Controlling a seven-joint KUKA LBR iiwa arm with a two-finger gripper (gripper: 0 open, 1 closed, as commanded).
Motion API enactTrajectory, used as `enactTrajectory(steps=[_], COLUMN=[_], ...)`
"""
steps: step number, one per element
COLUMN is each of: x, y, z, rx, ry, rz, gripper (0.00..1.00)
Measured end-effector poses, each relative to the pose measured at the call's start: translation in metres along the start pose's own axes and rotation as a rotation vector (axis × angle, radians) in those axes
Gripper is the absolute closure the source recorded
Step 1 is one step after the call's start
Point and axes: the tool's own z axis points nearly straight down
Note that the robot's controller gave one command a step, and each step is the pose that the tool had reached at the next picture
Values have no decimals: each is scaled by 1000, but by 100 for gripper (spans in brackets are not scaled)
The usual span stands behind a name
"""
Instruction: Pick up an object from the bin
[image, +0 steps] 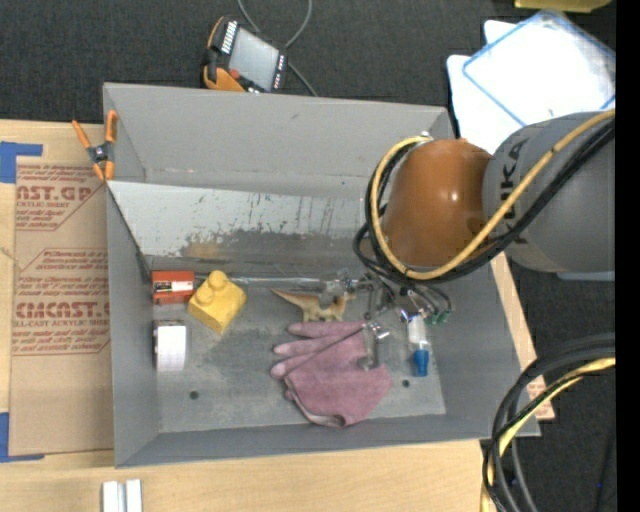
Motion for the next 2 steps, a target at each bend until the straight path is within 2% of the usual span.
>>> enactTrajectory(steps=[1,2], x=[-25,-29], y=[20,18], z=[26,76], rx=[-5,-1], ry=[5,-4], rz=[-124,-169], gripper=[0,0])
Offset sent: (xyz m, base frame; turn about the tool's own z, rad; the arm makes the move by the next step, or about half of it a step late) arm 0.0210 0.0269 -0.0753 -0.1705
